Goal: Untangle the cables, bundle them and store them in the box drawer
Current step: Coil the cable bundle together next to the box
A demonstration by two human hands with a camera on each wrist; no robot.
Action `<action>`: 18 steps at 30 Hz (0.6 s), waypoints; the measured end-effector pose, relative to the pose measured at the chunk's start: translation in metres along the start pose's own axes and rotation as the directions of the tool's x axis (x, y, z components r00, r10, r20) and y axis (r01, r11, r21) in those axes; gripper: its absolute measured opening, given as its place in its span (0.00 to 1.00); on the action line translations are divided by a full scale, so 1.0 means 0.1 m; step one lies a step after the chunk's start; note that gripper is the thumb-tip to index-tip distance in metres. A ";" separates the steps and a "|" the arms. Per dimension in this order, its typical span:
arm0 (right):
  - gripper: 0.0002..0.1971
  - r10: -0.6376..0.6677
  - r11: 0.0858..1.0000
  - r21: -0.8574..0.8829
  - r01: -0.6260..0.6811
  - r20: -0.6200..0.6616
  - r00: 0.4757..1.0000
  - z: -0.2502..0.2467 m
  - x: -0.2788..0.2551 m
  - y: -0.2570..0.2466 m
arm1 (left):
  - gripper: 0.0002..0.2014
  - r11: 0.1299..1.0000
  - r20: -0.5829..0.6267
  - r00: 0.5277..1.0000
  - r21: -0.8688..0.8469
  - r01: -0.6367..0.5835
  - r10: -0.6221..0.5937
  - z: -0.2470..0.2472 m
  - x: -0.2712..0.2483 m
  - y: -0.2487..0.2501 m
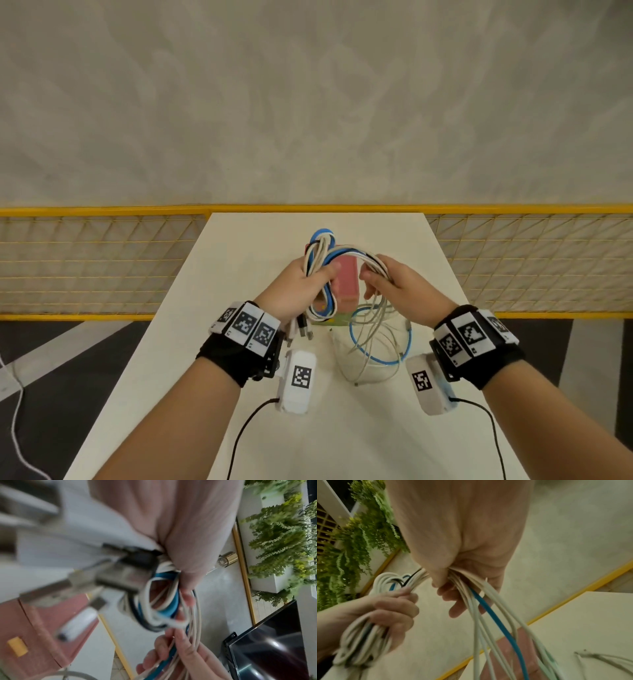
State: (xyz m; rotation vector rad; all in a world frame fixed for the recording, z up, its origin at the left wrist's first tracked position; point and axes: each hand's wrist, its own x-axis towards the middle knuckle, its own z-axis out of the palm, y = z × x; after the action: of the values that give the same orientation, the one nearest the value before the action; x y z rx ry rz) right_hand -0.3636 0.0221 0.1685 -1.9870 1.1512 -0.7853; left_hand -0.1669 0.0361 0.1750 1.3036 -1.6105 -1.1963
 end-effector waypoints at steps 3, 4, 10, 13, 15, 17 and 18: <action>0.10 0.036 0.997 0.066 -0.034 -0.026 0.999 0.08 -0.09 0.02 | 0.19 0.991 -0.030 0.999 -0.131 0.035 -0.040 0.03 0.03 0.00; 0.11 0.052 0.992 0.118 -0.046 -0.050 0.997 0.13 -0.11 -0.01 | 0.19 0.989 -0.050 0.998 -0.144 0.042 -0.050 0.05 0.05 0.00; 0.05 0.043 0.998 -0.025 -0.050 -0.233 0.971 0.30 -0.03 -0.29 | 0.29 1.000 -0.096 0.995 -0.011 0.029 -0.030 0.25 0.07 0.09; 0.09 0.072 0.952 -0.291 -0.097 -0.093 0.993 0.34 0.06 -0.36 | 0.24 0.994 -0.016 0.998 -0.095 0.061 -0.063 0.34 0.05 0.17; 0.12 0.078 0.872 -0.485 -0.062 0.011 0.997 0.36 0.10 -0.40 | 0.22 0.978 -0.054 0.990 -0.167 0.122 -0.133 0.35 0.06 0.18; 0.12 0.037 0.876 -0.483 -0.011 0.043 0.998 0.34 0.08 -0.45 | 0.24 0.966 -0.141 0.974 -0.215 0.147 -0.179 0.34 0.07 0.16; 0.11 0.004 0.911 -0.411 0.017 0.051 0.999 0.32 0.06 -0.44 | 0.27 0.966 -0.189 0.963 -0.213 0.149 -0.190 0.34 0.08 0.16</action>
State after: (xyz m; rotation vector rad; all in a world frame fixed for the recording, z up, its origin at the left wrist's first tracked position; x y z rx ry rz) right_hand -0.3155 0.0407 0.1861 -2.3387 1.3674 -0.5186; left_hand -0.2046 0.0364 0.1799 1.4085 -1.2186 -1.2418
